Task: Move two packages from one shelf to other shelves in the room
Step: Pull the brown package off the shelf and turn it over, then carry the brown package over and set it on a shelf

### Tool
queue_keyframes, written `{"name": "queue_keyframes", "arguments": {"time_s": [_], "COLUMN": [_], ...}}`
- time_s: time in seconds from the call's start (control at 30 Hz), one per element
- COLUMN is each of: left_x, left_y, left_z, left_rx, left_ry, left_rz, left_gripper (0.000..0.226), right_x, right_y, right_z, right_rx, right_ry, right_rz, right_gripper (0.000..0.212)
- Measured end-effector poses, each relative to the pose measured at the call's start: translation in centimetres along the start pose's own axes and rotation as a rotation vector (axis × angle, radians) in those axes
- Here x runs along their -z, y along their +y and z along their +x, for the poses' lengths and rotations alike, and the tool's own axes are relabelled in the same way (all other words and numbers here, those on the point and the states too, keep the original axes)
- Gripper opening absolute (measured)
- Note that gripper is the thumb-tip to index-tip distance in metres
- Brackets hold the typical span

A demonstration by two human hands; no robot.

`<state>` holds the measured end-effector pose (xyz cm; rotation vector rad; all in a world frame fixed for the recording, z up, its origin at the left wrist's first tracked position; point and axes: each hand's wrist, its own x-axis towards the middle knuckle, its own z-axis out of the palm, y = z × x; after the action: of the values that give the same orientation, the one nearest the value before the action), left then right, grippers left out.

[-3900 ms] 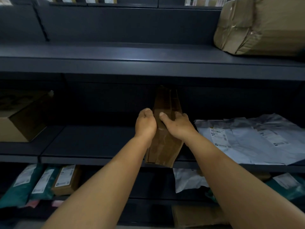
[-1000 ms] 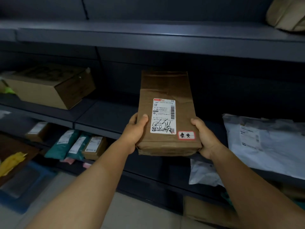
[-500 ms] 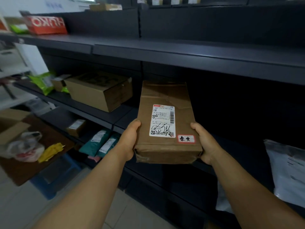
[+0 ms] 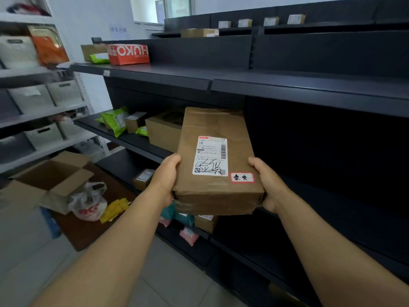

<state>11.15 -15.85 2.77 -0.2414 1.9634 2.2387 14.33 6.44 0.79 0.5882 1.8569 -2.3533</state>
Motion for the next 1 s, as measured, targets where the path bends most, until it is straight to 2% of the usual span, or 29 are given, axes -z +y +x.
{"name": "queue_keyframes", "arguments": {"time_s": [0.3, 0.43, 0.53, 0.77, 1.0], "left_x": [10.5, 14.3, 16.4, 22.1, 25.5], "left_y": [4.6, 7.2, 9.1, 13.1, 18.4], "left_z": [0.8, 1.5, 2.0, 5.2, 10.7], "left_rx": [-0.036, -0.074, -0.091, -0.149, -0.222], "left_ry": [0.127, 0.171, 0.195, 0.308, 0.357], "left_rz": [-0.116, -0.137, -0.102, -0.083, -0.106], "left_gripper": [0.030, 0.031, 0.030, 0.030, 0.028], "right_x": [-11.5, -16.3, -19.3, -26.6, -33.9], "right_y": [-1.4, -2.5, -3.4, -6.0, -10.2], "right_z": [0.8, 1.5, 2.2, 5.3, 10.4], "right_rx": [0.043, 0.072, 0.063, 0.058, 0.111], "right_ry": [-0.092, -0.154, -0.209, -0.340, -0.380], "right_rz": [-0.111, -0.135, -0.097, -0.105, -0.077], "right_gripper": [0.038, 0.043, 0.046, 0.038, 0.043]}}
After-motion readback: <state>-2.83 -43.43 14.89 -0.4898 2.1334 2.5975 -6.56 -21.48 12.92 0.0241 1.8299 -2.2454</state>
